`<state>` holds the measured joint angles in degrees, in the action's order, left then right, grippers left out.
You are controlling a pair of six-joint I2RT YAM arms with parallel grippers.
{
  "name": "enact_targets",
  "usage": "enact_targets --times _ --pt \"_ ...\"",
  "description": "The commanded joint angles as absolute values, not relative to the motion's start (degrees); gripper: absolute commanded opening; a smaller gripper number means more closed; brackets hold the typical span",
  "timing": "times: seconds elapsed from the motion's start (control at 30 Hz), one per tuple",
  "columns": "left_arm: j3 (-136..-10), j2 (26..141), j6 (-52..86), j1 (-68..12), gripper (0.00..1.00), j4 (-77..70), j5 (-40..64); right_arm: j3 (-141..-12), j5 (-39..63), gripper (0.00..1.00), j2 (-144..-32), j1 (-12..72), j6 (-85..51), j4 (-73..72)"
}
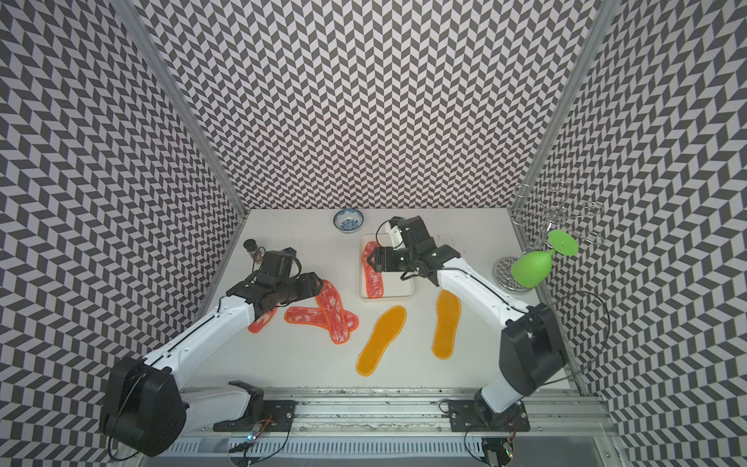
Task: Put the insoles into the storage box
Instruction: Pick up the insole from the center of the board.
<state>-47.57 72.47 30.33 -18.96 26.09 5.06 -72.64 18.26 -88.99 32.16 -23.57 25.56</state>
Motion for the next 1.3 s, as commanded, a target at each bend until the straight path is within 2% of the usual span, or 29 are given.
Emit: enact_targets --times 0.0,0.4,1.07,1.27 --pt "-46.17 75.16 31.96 -20.0 0.69 23.67 2.77 -70.71 16.37 0.82 -85.09 34.08 -22.65 26.45" --pt "-45.63 83.07 32.04 -22.67 0.64 20.51 -1.91 -69.11 13.18 0.85 -84.06 37.7 -22.82 28.6" --pt "-48.93 93.4 27.28 -20.74 0.6 16.09 -3.87 -66.45 14.93 0.86 -85.78 38.41 -24.66 24.67" --pt "-49.99 97.15 26.07 -20.79 0.55 16.79 -4.92 -66.5 16.03 0.86 -86.57 38.41 -25.21 23.73"
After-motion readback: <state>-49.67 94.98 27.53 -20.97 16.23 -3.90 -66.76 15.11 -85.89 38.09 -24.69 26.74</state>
